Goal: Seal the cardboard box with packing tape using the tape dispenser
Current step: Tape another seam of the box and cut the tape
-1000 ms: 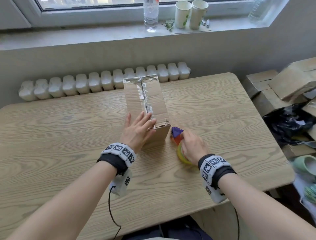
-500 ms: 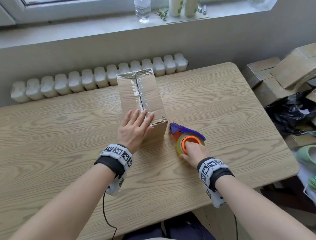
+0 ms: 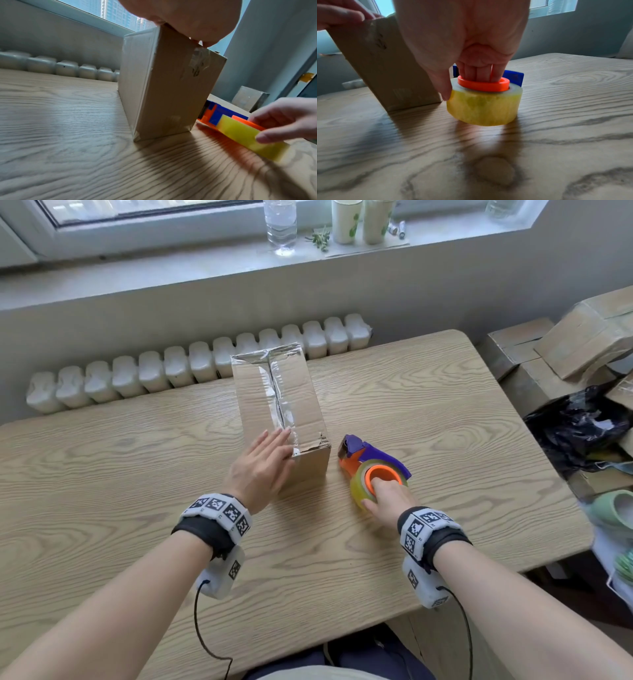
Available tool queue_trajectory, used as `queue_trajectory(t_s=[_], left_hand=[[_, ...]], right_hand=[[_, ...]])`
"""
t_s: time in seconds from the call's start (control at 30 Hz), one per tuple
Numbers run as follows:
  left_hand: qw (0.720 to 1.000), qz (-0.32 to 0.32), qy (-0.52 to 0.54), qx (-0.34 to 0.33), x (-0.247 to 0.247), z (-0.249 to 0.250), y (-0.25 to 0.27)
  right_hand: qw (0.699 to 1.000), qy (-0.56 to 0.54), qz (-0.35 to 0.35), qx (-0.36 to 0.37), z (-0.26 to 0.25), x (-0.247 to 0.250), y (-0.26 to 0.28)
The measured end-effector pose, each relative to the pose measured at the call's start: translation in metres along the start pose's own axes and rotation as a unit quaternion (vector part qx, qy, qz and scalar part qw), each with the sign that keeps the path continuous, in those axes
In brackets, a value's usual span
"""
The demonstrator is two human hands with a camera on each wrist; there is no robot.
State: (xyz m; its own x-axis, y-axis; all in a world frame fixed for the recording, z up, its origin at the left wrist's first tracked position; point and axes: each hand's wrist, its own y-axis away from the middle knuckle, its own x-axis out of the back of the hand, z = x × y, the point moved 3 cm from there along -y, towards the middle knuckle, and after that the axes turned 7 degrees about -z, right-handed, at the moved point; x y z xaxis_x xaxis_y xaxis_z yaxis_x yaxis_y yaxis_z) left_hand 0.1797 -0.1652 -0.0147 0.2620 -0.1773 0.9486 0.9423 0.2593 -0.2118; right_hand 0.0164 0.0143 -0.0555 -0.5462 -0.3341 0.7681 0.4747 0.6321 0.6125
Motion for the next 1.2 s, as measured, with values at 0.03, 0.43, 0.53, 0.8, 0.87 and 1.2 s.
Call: queue_trajectory(t_s=[0.03, 0.43, 0.53, 0.8, 0.87, 1.2], left_hand=[[1.000, 0.002, -0.009, -0.012, -0.001, 0.000, 0.001], [1.000, 0.011, -0.028, 0.009, 0.008, 0.006, -0.012], [0.999, -0.001, -0.051, 0.009, 0.002, 0.005, -0.013], [0.997, -0.071, -0.014, 0.037, 0.008, 0.009, -0.020], [0.993, -0.074, 0.050, 0.077, 0.020, 0.010, -0.019], [0.986, 0.002, 0.137, 0.097, 0.104, 0.022, -0.067]], right_hand=[[1.000, -0.017, 0.006, 0.000, 0.000, 0.003, 0.000], [0.979, -0.181, 0.088, 0.016, 0.013, 0.064, 0.006], [0.960, -0.251, 0.122, 0.021, 0.012, 0.083, 0.007], [0.917, -0.328, 0.216, 0.067, 0.004, 0.141, 0.031], [0.912, -0.328, 0.226, 0.099, -0.001, 0.153, 0.036], [0.937, -0.204, 0.177, 0.222, -0.059, 0.188, 0.039]])
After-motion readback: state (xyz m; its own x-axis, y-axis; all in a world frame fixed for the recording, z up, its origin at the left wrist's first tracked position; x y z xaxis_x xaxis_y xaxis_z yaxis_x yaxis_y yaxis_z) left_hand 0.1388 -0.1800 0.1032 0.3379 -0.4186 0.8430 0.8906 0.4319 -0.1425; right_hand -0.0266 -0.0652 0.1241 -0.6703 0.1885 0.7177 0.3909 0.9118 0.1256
